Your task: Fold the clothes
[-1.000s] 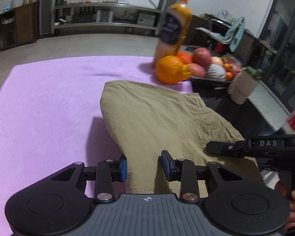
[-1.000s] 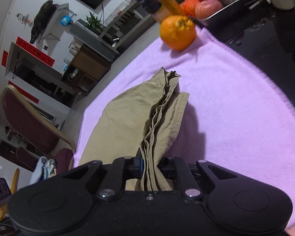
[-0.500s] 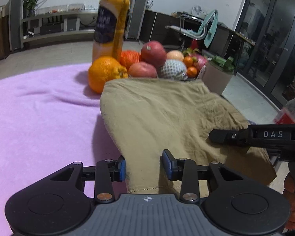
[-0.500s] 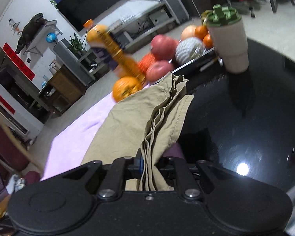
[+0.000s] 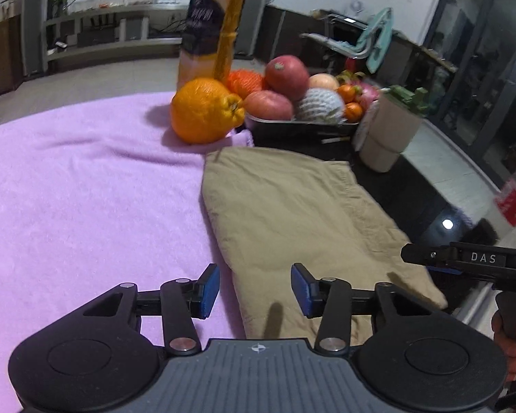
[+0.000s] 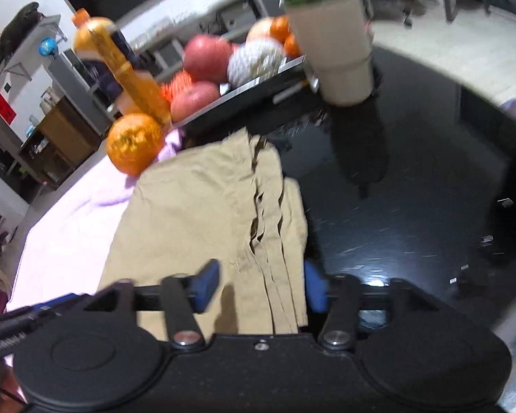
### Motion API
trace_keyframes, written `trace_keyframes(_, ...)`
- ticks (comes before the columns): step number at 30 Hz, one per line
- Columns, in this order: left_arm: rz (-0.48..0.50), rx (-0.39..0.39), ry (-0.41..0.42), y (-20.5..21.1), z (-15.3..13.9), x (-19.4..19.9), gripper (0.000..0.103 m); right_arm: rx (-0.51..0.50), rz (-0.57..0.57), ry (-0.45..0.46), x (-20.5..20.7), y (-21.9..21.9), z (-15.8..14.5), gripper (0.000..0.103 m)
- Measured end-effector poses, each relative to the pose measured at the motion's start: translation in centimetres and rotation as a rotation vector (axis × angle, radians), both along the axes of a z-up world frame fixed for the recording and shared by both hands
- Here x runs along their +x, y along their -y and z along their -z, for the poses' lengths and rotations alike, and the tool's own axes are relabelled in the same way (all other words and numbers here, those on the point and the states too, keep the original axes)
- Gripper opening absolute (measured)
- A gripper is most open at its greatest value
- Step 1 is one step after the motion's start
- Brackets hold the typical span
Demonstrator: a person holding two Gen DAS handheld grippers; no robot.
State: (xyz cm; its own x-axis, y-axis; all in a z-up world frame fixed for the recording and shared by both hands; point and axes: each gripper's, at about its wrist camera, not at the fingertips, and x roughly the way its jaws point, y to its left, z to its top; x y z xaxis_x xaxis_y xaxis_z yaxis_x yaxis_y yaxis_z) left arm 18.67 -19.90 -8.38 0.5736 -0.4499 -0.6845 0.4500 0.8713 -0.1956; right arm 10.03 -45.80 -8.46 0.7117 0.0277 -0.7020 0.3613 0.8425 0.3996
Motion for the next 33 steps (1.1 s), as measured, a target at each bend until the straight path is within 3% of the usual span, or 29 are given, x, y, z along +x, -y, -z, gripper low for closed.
trace_keyframes(3, 0.058, -0.003, 0.045, -0.1, -1.0, -1.7, 0.026, -0.023, 0.009, 0.060, -2.4, -0.5, -1.5, 0.059)
trace_keyframes(5, 0.116, 0.049, 0.055, 1.2, 0.0, -2.6, 0.024, -0.074, -0.038, 0.108, -3.1, -1.7, -2.1, 0.044)
trace_keyframes(6, 0.141, 0.075, 0.051, 2.0, 0.7, -3.0, 0.024, -0.102, -0.083, 0.106, -3.0, -2.5, -1.9, 0.029)
trace_keyframes(8, 0.142, 0.136, 0.009, 3.0, 2.7, -3.0, 0.023, -0.152, -0.168, 0.066, -2.6, -4.0, -0.9, 0.022)
trace_keyframes(11, 0.117, 0.175, -0.026, 3.3, 4.3, -2.7, 0.024, -0.223, -0.189, -0.045, -1.8, -4.9, 1.8, 0.011)
trace_keyframes(15, 0.080, 0.190, -0.068, 3.3, 4.2, -2.2, 0.024, -0.195, -0.147, -0.065, -1.4, -4.6, 1.5, 0.010)
trace_keyframes(17, 0.047, 0.189, -0.074, 2.7, 3.2, -2.4, 0.023, -0.153, -0.122, -0.070, -1.7, -4.5, 0.2, 0.017)
trace_keyframes(18, 0.035, 0.187, -0.068, 2.4, 2.4, -2.8, 0.025, -0.124, -0.114, -0.061, -2.1, -4.5, -0.6, 0.025)
trace_keyframes(19, 0.023, 0.184, -0.062, 2.2, 1.6, -3.2, 0.032, -0.094, -0.107, -0.053, -2.5, -4.5, -1.4, 0.038)
trace_keyframes(21, -0.001, 0.195, -0.053, 1.9, -0.2, -4.2, 0.040, -0.057, -0.095, -0.052, -3.3, -4.9, -3.0, 0.052)
trace_keyframes(23, -0.012, 0.203, -0.044, 1.8, -1.8, -5.1, 0.047, -0.034, -0.086, -0.048, -4.2, -5.5, -4.5, 0.060)
trace_keyframes(25, -0.012, 0.204, -0.040, 1.4, -3.1, -6.2, 0.060, -0.034, -0.075, -0.038, -5.2, -6.4, -6.0, 0.076)
trace_keyframes(31, -0.015, 0.206, -0.032, 0.4, -6.0, -9.7, 0.075, -0.089, -0.039, -0.060, -8.0, -9.1, -9.1, 0.101)
trace_keyframes(33, -0.023, 0.198, -0.044, 0.1, -6.8, -10.4, 0.078, -0.125, -0.038, -0.073, -8.5, -10.0, -10.2, 0.103)
